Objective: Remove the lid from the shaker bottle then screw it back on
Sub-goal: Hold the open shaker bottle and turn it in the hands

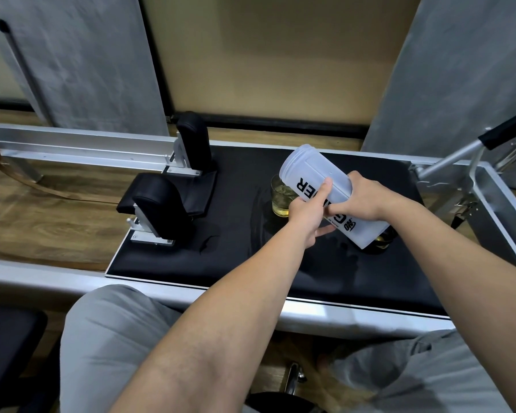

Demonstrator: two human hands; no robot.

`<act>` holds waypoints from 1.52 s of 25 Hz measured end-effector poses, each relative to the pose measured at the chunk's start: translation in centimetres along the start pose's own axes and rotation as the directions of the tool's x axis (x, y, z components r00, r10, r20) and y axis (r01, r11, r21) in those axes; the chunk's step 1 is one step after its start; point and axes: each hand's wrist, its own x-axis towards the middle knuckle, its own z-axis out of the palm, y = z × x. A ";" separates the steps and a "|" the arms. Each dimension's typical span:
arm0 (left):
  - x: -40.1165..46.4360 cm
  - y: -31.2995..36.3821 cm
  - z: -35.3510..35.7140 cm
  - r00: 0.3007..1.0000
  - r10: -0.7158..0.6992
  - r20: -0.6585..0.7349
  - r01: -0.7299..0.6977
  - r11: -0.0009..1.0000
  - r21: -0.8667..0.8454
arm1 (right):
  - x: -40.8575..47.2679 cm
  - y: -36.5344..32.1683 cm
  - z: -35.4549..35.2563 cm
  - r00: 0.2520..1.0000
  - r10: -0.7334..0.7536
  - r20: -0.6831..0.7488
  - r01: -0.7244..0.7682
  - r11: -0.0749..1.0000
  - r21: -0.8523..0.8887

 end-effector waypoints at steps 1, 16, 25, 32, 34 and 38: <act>0.0 0.0 0.0 1.000 0.001 0.001 -0.001 1.000 -0.001 | 0.0 0.0 0.0 1.000 -0.001 0.000 0.001 1.000 0.000; -0.3 0.1 0.1 1.000 0.004 0.000 -0.004 1.000 0.002 | -0.2 0.1 0.0 1.000 -0.007 -0.008 0.007 1.000 0.002; -0.5 0.4 0.0 1.000 0.008 -0.005 -0.007 1.000 0.012 | 0.0 0.0 -0.1 1.000 -0.010 -0.015 0.010 1.000 -0.009; -0.7 0.5 0.1 1.000 0.003 -0.007 -0.003 1.000 0.016 | -0.1 0.0 -0.1 1.000 -0.005 -0.010 0.005 1.000 -0.012; -0.7 0.5 0.2 1.000 0.000 -0.007 0.001 1.000 0.015 | -0.1 0.0 -0.1 1.000 -0.003 -0.008 0.003 1.000 -0.009; -0.8 0.5 0.2 1.000 -0.001 -0.010 0.001 1.000 0.015 | -0.2 -0.1 -0.2 1.000 -0.002 -0.012 0.002 1.000 0.001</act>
